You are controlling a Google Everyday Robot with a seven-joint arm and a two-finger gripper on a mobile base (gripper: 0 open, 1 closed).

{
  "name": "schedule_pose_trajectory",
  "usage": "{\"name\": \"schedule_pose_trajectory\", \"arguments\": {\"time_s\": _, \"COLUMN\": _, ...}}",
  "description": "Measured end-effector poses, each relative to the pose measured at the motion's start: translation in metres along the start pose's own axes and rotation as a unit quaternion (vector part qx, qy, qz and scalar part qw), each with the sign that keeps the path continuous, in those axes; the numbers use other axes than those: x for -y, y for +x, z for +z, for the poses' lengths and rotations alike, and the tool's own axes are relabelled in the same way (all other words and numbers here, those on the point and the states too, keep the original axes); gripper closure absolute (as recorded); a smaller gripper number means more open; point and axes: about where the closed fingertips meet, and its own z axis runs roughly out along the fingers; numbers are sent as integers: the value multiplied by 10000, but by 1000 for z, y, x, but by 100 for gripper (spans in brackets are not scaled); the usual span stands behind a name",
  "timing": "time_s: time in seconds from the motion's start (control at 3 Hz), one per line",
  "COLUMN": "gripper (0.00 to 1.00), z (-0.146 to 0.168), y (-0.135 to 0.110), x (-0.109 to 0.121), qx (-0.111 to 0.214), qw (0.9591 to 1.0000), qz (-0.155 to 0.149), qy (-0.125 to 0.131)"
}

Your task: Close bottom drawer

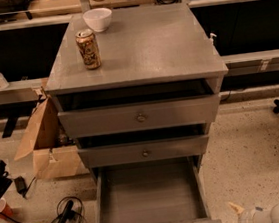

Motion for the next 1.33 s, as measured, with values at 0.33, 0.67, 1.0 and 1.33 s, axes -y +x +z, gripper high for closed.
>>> {"name": "schedule_pose_trajectory", "arguments": {"time_s": 0.33, "gripper": 41, "z": 56, "y": 28, "x": -11, "qx": 210, "qw": 9997, "qz": 2, "qy": -124}}
{"name": "schedule_pose_trajectory", "arguments": {"time_s": 0.67, "gripper": 65, "z": 113, "y": 58, "x": -26, "qx": 533, "qw": 9981, "qz": -3, "qy": -305}}
{"name": "schedule_pose_trajectory", "arguments": {"time_s": 1.0, "gripper": 87, "z": 163, "y": 74, "x": -53, "qx": 870, "qw": 9945, "qz": 10, "qy": -583}}
{"name": "schedule_pose_trajectory", "arguments": {"time_s": 1.33, "gripper": 100, "z": 180, "y": 81, "x": -63, "qx": 960, "qw": 9932, "qz": 62, "qy": -659}}
